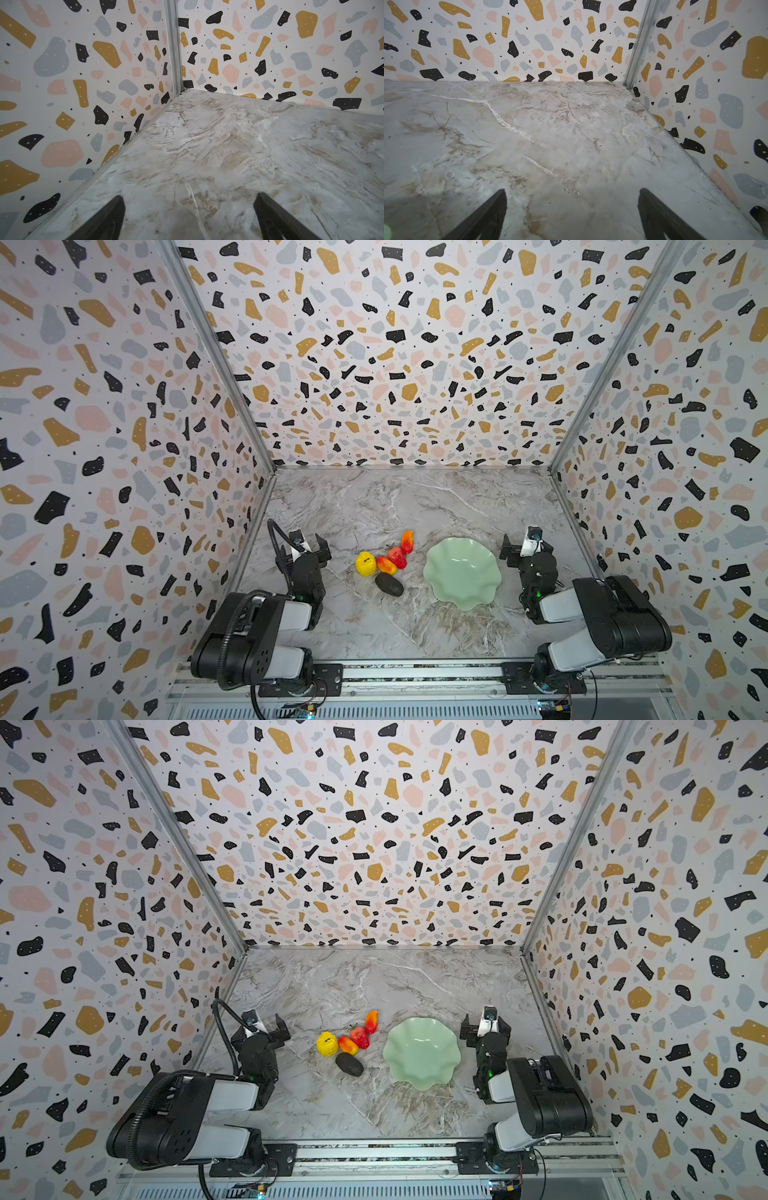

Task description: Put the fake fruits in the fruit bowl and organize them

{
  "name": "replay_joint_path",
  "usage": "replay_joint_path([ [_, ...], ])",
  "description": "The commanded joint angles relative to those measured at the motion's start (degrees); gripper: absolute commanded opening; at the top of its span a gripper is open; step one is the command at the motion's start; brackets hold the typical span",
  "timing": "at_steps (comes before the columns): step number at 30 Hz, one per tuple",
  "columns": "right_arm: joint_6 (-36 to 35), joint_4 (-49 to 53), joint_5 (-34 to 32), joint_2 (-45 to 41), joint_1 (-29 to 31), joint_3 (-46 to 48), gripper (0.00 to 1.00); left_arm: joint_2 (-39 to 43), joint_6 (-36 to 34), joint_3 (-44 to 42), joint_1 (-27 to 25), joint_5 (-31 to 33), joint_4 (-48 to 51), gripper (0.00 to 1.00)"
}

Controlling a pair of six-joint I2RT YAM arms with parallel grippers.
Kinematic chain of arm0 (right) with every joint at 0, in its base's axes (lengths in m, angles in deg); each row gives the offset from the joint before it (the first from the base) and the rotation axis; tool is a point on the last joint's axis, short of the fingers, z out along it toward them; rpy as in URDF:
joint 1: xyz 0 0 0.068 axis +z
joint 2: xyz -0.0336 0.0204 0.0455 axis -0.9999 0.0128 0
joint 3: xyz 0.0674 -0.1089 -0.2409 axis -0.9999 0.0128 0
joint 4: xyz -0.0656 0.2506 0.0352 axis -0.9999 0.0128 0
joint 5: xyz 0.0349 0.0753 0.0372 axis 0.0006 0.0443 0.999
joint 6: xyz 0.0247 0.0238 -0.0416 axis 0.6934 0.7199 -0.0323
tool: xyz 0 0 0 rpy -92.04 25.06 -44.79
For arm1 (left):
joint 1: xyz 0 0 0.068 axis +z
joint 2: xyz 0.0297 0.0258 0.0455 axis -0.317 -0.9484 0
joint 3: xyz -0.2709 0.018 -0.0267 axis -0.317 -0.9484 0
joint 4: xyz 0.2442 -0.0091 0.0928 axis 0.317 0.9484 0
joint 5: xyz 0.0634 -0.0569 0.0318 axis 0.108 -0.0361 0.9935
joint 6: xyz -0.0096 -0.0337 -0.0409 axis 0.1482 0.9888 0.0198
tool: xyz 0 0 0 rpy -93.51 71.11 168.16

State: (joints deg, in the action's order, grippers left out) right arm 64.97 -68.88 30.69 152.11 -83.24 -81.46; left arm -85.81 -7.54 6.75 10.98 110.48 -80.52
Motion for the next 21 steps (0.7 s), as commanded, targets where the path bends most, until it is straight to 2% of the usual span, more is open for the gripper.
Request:
replay_joint_path([
  [1,-0.38,-1.36,-0.47,-0.84,0.13,-1.10,0.99,0.38,-0.89,-0.16,0.21,0.15,-3.71,1.00],
  [21,-0.43,-1.32,-0.47,-0.74,0.13,-1.11,0.99,0.28,-0.79,0.09,0.21,0.15,-3.25,0.99],
])
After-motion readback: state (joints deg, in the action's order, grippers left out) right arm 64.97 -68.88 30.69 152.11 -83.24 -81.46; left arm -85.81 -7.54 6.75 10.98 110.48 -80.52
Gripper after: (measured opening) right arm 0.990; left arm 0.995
